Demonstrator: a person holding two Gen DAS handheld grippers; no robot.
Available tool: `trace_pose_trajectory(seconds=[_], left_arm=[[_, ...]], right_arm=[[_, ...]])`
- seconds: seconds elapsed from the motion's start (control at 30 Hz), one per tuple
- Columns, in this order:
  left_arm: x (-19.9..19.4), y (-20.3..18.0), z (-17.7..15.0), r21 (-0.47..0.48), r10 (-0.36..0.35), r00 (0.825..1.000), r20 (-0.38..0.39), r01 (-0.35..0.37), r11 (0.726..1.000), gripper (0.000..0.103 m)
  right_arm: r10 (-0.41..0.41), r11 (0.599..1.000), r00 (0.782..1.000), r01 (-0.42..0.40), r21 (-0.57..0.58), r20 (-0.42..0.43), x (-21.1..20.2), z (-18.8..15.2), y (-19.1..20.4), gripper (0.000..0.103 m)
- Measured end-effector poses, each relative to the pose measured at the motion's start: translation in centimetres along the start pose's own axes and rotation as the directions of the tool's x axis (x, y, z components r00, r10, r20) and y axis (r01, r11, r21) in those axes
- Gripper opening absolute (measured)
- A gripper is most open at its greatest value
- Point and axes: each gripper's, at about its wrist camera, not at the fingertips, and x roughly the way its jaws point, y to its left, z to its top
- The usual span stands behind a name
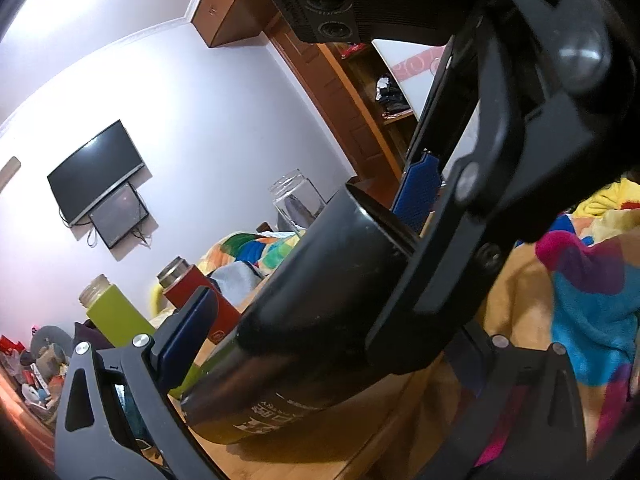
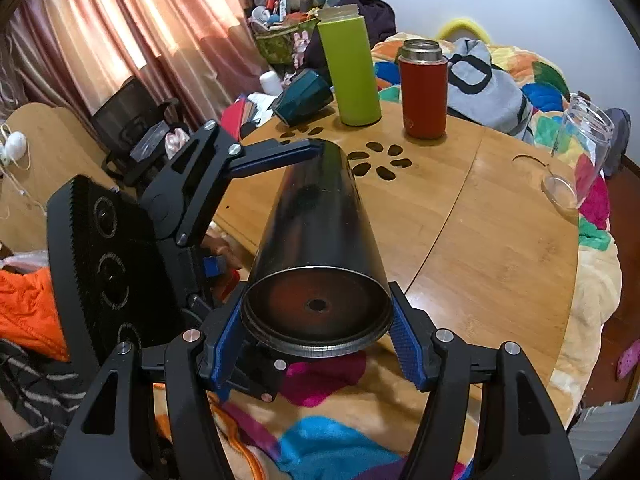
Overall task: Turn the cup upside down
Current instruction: 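Open the right tool and release the bottle to the left tool, then rotate the bottle lid-up with the left tool and stand it on the table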
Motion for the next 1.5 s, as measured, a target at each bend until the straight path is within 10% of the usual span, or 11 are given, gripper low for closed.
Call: trace_pose_trajectory(seconds=[0.43,1.0,1.27,1.5], left_arm=[[0.4,0.2,0.2,-0.009,0.011,1.0,-0.022,-0.011,1.0,0.092],[-2.2,6.1,2.3,-0.27,0.005,1.0,0.016,-0.001,0.963,0.078],[-2.4,10.1,3.3,-0.436,-0.125,0.989,0.074,0.144,0.888,0.076],[-1.5,14.6,2.2,-0.63,-0.206,0.974,0.1,0.222,0.744,0.076]], right_arm=[[-0.002,1.0,0.997,0.001,0.014,0.073,-2.4,-1.3,-0.6,0.062],[-0.244,0.969,0.949,0.233,0.078,0.202,-4.8,-0.6,-2.1,0.062],[-0.27,0.963,0.935,0.267,0.046,0.231,-4.1,-0.1,-1.3,0.062],[-0.305,0.952,0.915,0.304,0.044,0.263,-3.6,0.5,-1.2,0.062]])
